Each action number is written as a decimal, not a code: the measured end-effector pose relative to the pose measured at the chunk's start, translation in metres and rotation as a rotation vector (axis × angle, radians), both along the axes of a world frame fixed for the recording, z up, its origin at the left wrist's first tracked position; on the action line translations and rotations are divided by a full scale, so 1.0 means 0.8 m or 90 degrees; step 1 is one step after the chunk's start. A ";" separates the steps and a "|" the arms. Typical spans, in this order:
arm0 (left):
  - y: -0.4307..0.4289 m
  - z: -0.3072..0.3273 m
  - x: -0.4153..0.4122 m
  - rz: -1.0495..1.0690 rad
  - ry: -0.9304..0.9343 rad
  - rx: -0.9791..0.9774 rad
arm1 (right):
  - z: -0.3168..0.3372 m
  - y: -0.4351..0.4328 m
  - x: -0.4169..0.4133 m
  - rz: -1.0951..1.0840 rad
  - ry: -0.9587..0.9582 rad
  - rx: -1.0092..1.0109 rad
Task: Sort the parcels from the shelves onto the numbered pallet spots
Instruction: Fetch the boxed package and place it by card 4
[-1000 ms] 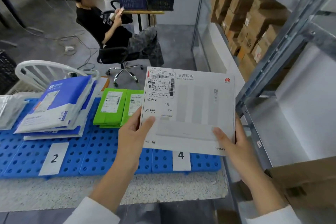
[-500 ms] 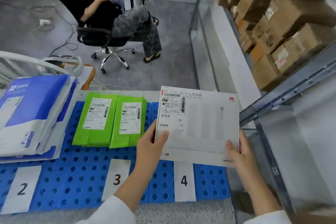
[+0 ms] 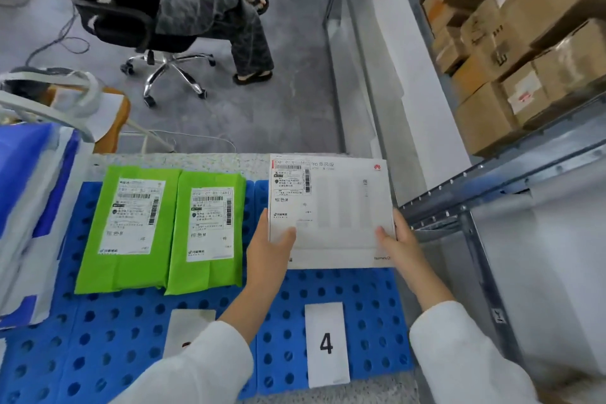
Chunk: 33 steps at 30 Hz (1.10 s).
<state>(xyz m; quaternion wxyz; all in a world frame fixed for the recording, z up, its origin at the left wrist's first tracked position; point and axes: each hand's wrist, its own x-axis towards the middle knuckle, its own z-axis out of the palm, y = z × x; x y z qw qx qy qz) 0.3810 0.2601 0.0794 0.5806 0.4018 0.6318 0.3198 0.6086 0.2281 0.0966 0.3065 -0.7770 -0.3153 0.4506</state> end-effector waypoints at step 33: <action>0.000 0.102 -0.020 -0.698 0.497 0.455 | 0.078 -0.093 -0.053 0.328 -0.424 0.061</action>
